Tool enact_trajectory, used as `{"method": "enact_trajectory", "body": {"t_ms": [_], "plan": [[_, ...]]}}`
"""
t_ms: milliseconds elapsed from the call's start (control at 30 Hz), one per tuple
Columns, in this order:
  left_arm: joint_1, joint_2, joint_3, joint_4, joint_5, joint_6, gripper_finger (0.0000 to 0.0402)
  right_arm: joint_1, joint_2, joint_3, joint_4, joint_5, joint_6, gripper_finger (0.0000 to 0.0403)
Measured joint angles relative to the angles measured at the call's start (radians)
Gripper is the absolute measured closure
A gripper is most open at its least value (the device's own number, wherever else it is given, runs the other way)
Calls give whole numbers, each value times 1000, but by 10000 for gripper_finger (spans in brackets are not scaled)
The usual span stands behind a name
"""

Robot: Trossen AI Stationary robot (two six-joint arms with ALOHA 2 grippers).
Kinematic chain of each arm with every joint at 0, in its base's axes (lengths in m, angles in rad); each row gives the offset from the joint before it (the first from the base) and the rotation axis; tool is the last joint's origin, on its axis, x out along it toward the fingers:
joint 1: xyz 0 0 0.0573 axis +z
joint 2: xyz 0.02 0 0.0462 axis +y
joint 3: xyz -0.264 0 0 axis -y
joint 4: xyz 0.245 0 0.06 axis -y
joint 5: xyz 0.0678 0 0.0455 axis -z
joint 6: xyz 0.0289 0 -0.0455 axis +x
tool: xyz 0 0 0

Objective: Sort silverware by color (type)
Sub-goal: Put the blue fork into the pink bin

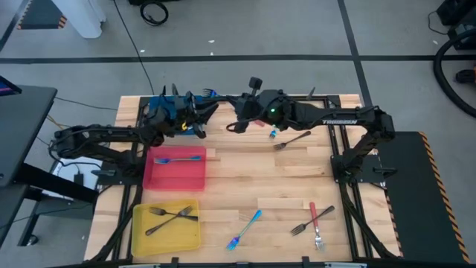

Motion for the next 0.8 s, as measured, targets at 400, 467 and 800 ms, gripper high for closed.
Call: {"method": "enact_trajectory", "body": {"t_ms": [400, 467, 800], "plan": [[2, 66, 54, -17, -33, 42, 319, 7, 53, -2, 12, 60, -16, 387], [5, 66, 55, -6, -33, 50, 319, 12, 55, -2, 3, 56, -14, 387], [5, 65, 55, 7, -35, 82, 334, 21, 55, -2, -28, 29, 20, 387]]}}
